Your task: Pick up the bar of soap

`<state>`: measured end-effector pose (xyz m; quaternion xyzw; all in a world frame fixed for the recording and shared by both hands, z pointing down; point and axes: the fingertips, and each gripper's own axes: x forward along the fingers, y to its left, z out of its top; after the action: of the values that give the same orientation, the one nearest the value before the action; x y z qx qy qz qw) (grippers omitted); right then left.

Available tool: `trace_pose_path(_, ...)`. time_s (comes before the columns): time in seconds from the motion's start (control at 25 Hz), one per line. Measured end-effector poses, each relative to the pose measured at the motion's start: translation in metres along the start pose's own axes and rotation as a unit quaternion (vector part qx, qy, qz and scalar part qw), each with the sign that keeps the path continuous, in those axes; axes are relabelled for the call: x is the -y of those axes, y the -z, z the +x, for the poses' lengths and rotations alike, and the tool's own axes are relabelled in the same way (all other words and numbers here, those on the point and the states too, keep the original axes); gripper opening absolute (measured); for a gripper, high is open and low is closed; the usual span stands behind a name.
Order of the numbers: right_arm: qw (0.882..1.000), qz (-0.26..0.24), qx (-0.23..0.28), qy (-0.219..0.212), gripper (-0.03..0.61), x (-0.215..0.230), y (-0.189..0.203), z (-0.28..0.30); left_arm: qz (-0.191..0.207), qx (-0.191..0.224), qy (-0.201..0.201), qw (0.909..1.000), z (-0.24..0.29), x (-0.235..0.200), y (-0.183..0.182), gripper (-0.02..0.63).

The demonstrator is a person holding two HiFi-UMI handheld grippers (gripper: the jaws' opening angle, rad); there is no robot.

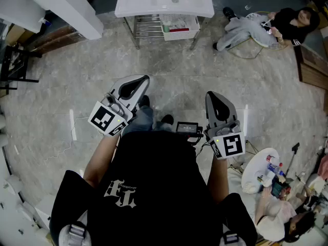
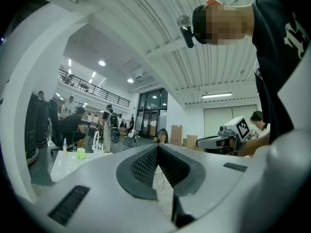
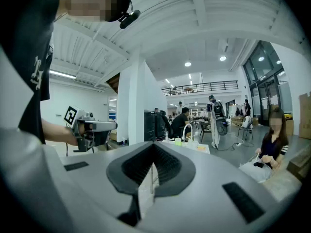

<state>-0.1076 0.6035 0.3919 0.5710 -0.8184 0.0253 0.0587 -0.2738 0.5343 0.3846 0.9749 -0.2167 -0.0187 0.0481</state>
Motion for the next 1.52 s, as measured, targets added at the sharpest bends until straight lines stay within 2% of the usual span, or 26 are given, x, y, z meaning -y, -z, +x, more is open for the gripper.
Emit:
trace_pose_path(0.12,1.0,0.002,-0.005,-0.001,0.006,-0.001,0.004,0.003,-0.015,0.003,0.001,0.9999,0.002,-0.003,0.001,0.008)
trace_pose_path(0.32,1.0,0.003,-0.013,-0.004,0.006,-0.004,0.009,0.006,-0.016,0.002,0.003,0.9999,0.005,-0.004,0.001,0.008)
trace_pose_path(0.48,1.0,0.027,-0.011,-0.009,0.006,0.002,0.015,0.008,-0.032,0.005,0.002,0.9995,0.01,-0.005,0.006,0.008)
trace_pose_path(0.84,0.999,0.041,-0.019,-0.027,0.006,0.008,0.032,0.029,-0.048,-0.015,-0.002,0.9987,0.027,-0.014,0.023,0.008)
trace_pose_path(0.96,0.999,0.04,-0.031,-0.014,0.006,0.022,0.042,0.043,-0.05,-0.023,0.002,0.9985,0.043,-0.026,0.03,0.008)
trace_pose_path(1.16,0.998,0.054,-0.043,-0.001,0.006,0.056,0.044,0.079,-0.054,-0.025,0.027,0.9979,0.092,-0.063,0.034,0.008)
trace_pose_path(1.52,0.996,0.048,-0.078,0.018,0.006,0.121,0.033,0.191,-0.054,-0.019,0.068,0.996,0.18,-0.171,0.02,0.008)
